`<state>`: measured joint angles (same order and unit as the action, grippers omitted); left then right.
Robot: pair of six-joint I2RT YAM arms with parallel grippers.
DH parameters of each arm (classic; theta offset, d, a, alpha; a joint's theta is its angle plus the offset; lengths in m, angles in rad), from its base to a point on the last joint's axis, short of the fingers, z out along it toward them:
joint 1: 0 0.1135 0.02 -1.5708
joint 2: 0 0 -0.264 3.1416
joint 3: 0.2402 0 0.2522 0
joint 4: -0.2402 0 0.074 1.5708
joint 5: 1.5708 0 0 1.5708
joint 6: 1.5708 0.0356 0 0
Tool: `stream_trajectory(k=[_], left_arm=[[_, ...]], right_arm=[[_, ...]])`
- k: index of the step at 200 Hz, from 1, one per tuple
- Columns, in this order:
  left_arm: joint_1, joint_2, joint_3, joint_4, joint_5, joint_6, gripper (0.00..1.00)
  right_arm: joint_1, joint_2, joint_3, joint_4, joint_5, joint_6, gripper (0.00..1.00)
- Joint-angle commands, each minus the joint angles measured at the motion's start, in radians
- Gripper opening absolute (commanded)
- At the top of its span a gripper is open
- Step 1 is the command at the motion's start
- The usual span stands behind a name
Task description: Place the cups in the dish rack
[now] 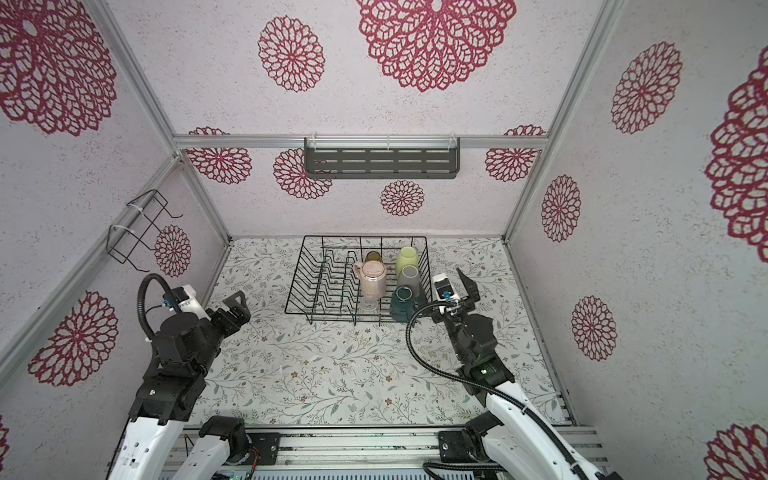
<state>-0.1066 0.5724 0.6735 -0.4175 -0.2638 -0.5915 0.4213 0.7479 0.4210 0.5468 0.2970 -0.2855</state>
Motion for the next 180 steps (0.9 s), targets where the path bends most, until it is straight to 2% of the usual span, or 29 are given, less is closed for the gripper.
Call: stream_trajectory(k=[1, 31, 46, 62, 87, 108, 130, 141, 164, 180], left_arm=[[-0.005, -0.012, -0.097, 0.139, -0.084, 0.090, 0.97], [-0.007, 0.016, -0.178, 0.202, -0.118, 0.127, 0.97], [-0.007, 0.041, -0.216, 0.258, -0.123, 0.161, 0.97], [-0.007, 0.064, -0.249, 0.313, -0.121, 0.226, 0.97], [-0.006, 0.119, -0.348, 0.509, -0.052, 0.457, 0.97], [0.000, 0.175, -0.404, 0.651, -0.078, 0.529, 0.97], [0.016, 0.271, -0.442, 0.802, -0.119, 0.566, 0.97], [0.032, 0.334, -0.433, 0.835, -0.125, 0.563, 0.97], [0.069, 0.484, -0.402, 0.905, -0.055, 0.567, 0.97], [0.075, 0.561, -0.363, 0.938, -0.006, 0.581, 0.97]], right_arm=[[-0.069, -0.024, -0.095, 0.196, 0.240, 0.216, 0.99], [-0.158, 0.021, -0.216, 0.254, 0.252, 0.358, 0.99], [-0.184, 0.079, -0.237, 0.268, 0.256, 0.385, 0.99], [-0.208, 0.166, -0.243, 0.301, 0.252, 0.376, 0.99], [-0.232, 0.300, -0.249, 0.350, 0.212, 0.356, 0.99], [-0.245, 0.416, -0.254, 0.434, 0.192, 0.354, 0.99], [-0.262, 0.538, -0.246, 0.540, 0.158, 0.337, 0.99], [-0.272, 0.550, -0.208, 0.478, 0.110, 0.316, 0.99], [-0.289, 0.621, -0.187, 0.543, 0.063, 0.249, 0.99], [-0.320, 0.685, -0.204, 0.642, 0.047, 0.267, 0.99]])
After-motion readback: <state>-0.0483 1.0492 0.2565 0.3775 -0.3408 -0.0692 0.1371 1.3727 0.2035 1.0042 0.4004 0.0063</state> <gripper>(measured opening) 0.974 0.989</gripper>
